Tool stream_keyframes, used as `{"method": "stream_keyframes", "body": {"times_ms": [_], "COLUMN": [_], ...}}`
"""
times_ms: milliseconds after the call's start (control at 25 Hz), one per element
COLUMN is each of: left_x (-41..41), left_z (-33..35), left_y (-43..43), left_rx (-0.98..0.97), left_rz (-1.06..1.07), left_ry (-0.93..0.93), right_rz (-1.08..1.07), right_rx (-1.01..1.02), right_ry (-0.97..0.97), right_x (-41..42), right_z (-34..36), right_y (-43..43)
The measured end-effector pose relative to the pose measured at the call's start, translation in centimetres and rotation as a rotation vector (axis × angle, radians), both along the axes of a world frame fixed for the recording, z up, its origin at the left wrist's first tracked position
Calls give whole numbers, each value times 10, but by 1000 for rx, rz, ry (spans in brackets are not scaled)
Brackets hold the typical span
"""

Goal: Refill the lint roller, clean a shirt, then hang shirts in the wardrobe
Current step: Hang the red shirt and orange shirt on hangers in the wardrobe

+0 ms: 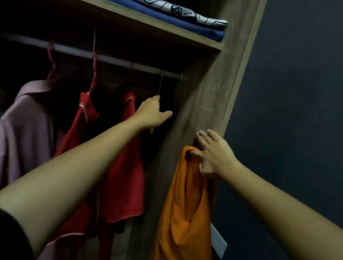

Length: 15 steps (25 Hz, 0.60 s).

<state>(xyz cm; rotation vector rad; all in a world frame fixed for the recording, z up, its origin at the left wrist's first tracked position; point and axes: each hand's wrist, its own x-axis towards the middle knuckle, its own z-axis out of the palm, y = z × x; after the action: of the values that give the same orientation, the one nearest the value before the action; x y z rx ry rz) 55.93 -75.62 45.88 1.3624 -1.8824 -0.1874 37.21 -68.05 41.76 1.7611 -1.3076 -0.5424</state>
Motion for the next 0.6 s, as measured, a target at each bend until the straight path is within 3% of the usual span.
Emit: {"method": "stream_keyframes", "body": {"times_ms": [200,400,600], "left_x": [-34,-46,-36], "left_z": [-12,-9,-12], "left_y": [-58,-67,-33], "left_rx": [166,71,24], "left_rz": [153,255,273], "left_ry": [149,481,526], "right_rz": [83,104,78], "right_rx": [-17,-44,-76], "right_ry": [36,28,-32], "right_x": [-15,-18,-17], "right_z": [-11,-16,-20], "right_y": [-15,-23,-24]}}
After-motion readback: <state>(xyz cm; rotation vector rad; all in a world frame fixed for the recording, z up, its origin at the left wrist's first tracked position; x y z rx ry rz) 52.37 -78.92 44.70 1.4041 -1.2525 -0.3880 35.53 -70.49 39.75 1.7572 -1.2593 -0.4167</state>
